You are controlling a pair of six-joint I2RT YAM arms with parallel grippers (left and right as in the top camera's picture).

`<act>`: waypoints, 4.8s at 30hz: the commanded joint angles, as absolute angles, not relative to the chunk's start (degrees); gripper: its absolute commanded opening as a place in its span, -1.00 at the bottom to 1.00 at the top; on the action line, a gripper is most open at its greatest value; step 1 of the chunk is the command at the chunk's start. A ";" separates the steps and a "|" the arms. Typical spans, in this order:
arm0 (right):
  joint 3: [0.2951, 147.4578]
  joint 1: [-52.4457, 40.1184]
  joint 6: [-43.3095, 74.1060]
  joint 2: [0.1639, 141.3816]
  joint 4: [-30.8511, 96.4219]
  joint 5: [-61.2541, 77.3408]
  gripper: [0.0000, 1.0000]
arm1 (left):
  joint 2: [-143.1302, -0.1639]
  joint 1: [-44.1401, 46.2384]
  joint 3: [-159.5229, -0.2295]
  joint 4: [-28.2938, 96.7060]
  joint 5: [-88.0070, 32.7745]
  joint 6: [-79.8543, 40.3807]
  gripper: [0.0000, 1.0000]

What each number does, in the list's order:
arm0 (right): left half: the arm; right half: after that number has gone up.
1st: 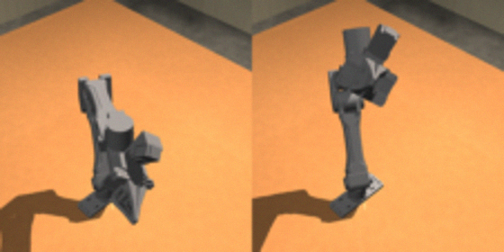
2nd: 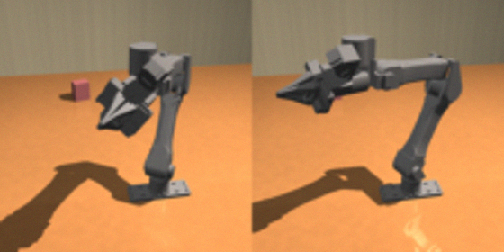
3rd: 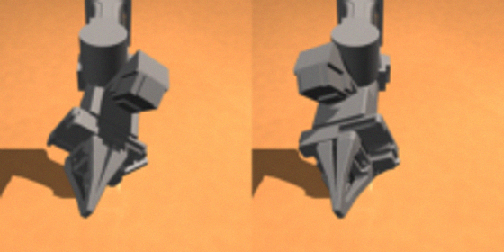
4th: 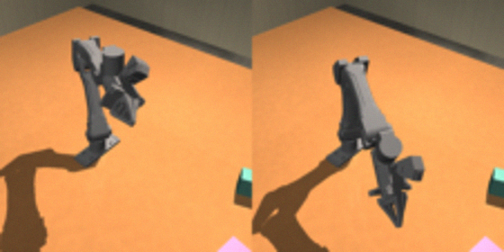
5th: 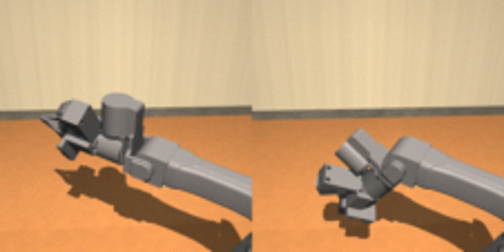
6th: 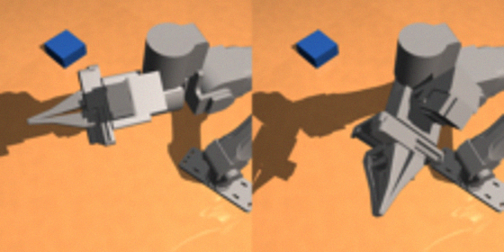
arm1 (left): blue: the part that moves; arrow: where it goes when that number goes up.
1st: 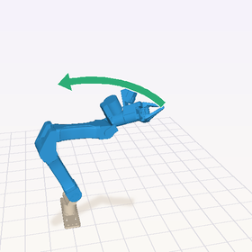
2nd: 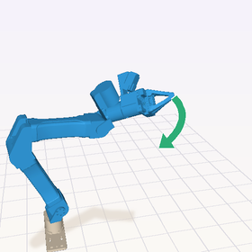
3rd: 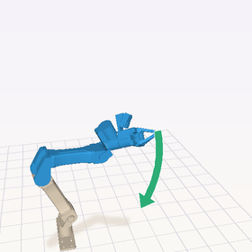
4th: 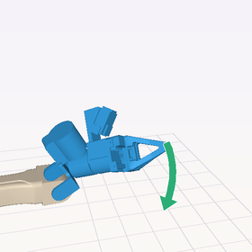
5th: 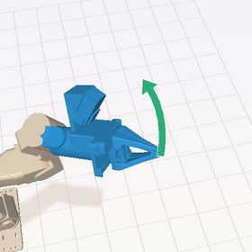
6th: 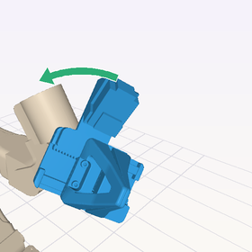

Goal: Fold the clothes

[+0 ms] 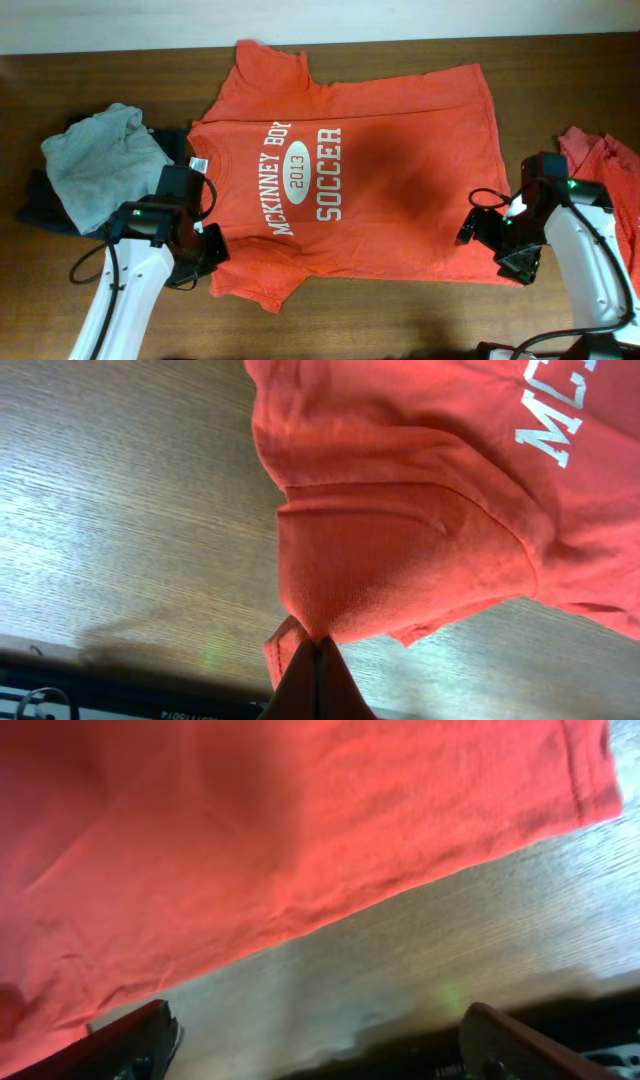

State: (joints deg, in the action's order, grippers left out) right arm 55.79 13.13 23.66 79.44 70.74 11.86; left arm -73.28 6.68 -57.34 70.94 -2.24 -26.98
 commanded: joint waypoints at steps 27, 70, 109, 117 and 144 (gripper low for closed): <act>34.54 29.67 32.40 79.35 48.80 8.86 -0.28 | -73.03 6.59 -57.80 71.20 0.47 -26.02 -0.99; 33.43 29.71 30.28 83.64 36.73 6.37 -0.19 | -72.93 6.59 -61.01 72.97 0.25 -26.02 -0.99; 48.45 29.65 21.45 83.09 42.92 22.59 -0.92 | -76.25 6.59 -63.26 53.32 1.56 -24.47 -0.99; 48.45 29.65 21.47 88.36 34.41 29.95 -0.92 | -80.73 6.59 -63.26 47.53 4.05 -23.64 -0.99; 48.45 29.65 26.46 88.55 25.10 35.35 -0.91 | -85.19 5.85 -63.26 37.89 9.21 -22.59 -0.99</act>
